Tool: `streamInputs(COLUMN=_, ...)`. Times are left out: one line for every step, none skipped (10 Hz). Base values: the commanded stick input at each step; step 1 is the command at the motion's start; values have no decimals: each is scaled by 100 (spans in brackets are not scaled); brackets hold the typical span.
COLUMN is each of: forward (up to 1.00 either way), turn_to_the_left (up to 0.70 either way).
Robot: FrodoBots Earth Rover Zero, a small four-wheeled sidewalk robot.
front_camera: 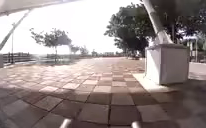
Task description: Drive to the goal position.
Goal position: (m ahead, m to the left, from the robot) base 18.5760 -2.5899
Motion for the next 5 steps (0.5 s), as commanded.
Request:
streamInputs(forward=50, turn_to_the_left=20)
streamInputs(forward=50, turn_to_the_left=18)
streamInputs(forward=50, turn_to_the_left=11)
streamInputs(forward=50, turn_to_the_left=0)
streamInputs(forward=50, turn_to_the_left=0)
